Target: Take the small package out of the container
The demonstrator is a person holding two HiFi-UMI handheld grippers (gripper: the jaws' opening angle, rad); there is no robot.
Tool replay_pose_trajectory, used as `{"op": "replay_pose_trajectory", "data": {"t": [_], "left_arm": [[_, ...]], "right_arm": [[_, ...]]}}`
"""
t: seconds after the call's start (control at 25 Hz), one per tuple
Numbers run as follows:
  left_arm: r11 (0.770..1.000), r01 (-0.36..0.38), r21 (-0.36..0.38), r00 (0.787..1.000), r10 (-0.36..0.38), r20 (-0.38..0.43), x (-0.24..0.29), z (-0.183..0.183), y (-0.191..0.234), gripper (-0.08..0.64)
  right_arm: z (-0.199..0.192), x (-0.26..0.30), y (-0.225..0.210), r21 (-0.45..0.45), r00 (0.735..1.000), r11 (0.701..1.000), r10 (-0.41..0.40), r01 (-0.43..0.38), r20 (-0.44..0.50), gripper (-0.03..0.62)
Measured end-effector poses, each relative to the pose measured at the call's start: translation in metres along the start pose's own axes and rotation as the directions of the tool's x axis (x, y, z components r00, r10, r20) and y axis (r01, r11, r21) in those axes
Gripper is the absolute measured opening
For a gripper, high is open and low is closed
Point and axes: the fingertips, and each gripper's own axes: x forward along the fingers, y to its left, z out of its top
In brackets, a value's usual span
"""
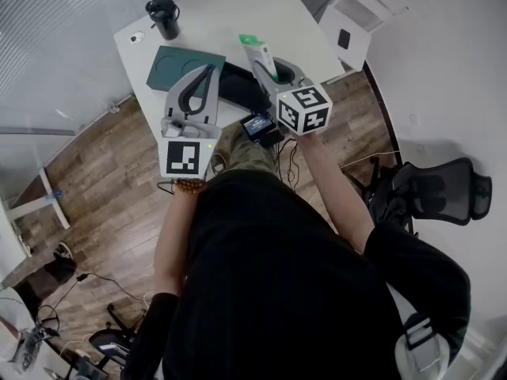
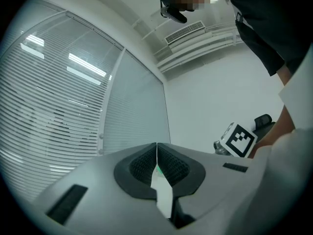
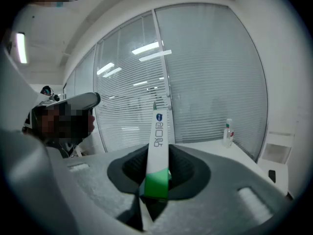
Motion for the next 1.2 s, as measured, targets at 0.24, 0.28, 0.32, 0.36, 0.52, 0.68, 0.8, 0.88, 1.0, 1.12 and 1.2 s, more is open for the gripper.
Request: {"op": "replay_pose_trajectory", "data": {"t": [0.24,0.28,0.32,0.36,0.52,0.68,0.8,0.88,1.0,1.12,1.2], "left_arm": [[1.000,-0.001,-0.015,0.999,0.001,0.047,0.008,0.013,-0.006,0.005],[1.000,0.002,-0.017,0.999,-0.001,0.046,0.007,0.011,-0.008,0.005],[1.000,0.005,-0.019,0.999,-0.004,0.043,0.007,0.008,-0.010,0.005],[1.000,0.010,-0.021,0.999,-0.009,0.039,0.006,0.006,-0.011,0.005],[0.999,0.025,-0.023,0.999,-0.024,0.029,-0.001,-0.002,-0.020,0.005],[0.999,0.034,-0.025,0.999,-0.033,0.025,-0.006,-0.006,-0.028,0.005],[0.999,0.037,-0.024,0.999,-0.037,0.023,-0.006,-0.007,-0.029,0.005],[0.999,0.039,-0.027,0.999,-0.039,0.019,-0.007,-0.009,-0.031,0.005],[0.999,0.038,-0.027,0.999,-0.037,0.014,-0.009,-0.013,-0.030,0.005],[0.999,0.026,-0.030,1.000,-0.026,0.007,-0.010,-0.018,-0.024,0.005],[0.999,0.022,-0.030,1.000,-0.021,0.007,-0.012,-0.019,-0.022,0.005]], "right_arm": [[0.023,-0.017,0.016,-0.080,0.991,0.996,-0.030,0.041,0.133,0.087],[0.025,-0.020,0.018,-0.095,0.989,0.995,-0.030,0.044,0.143,0.087],[0.026,-0.023,0.021,-0.109,0.988,0.993,-0.029,0.046,0.152,0.087],[0.027,-0.026,0.025,-0.119,0.987,0.992,-0.028,0.047,0.161,0.087],[0.032,-0.039,0.037,-0.143,0.977,0.988,-0.029,0.060,0.212,0.087],[0.030,-0.051,0.050,-0.171,0.971,0.982,-0.037,0.079,0.238,0.089],[0.028,-0.053,0.055,-0.175,0.970,0.981,-0.039,0.083,0.241,0.089],[0.028,-0.055,0.056,-0.177,0.968,0.980,-0.043,0.088,0.246,0.089],[0.028,-0.056,0.057,-0.179,0.967,0.979,-0.047,0.094,0.250,0.089],[0.031,-0.056,0.055,-0.172,0.965,0.980,-0.053,0.099,0.255,0.089],[0.033,-0.057,0.055,-0.164,0.963,0.981,-0.057,0.103,0.262,0.089]]}}
